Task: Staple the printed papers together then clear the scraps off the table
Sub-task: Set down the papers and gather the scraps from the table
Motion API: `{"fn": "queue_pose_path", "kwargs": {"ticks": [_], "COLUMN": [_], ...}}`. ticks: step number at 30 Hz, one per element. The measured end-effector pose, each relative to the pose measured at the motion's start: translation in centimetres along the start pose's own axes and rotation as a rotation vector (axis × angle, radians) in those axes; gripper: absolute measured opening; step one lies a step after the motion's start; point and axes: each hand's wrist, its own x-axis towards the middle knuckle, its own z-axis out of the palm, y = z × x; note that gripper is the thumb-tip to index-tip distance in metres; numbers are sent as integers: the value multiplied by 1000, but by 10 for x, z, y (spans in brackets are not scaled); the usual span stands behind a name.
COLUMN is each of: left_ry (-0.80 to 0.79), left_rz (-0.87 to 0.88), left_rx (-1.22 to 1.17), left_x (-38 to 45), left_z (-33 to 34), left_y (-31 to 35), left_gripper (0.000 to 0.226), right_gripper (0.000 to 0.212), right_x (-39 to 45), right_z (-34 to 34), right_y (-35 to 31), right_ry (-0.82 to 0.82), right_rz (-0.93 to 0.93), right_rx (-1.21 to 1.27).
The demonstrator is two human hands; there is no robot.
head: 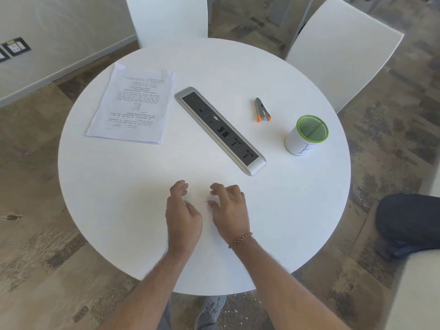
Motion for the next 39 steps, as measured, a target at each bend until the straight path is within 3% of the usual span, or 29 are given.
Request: {"fn": "queue_pose_path", "kwargs": {"ticks": [7,12,19,27,31,35,39], "left_ry": [3,12,15,29,24,35,38], "left_rz": [1,2,-4,-7,-31,-8,24], "left_rx": [45,45,56,64,66,75,80], "left_x": [2,4,3,4,4,4,4], "left_z": [-4,-5,-2,-1,0,-2,-4], "left_y": [1,-1,-2,3,4,2,-2], "left_gripper": [58,58,57,55,56,54,52], "right_gripper": [6,21,29,49,50,33,17], "right_x": [1,6,8,15,20,26,39], "right_z": [13,17,12,21,19,11,-9], "right_y": [-8,-10,-17,-18,-25,-33,-19], "right_ry": [-90,-64,-110,-386,-448,-472,-479], "right_rz": [127,106,-71,-264,-260,-224,29], "right_rx": [13,8,-184,-399,-450,-450,-138]}}
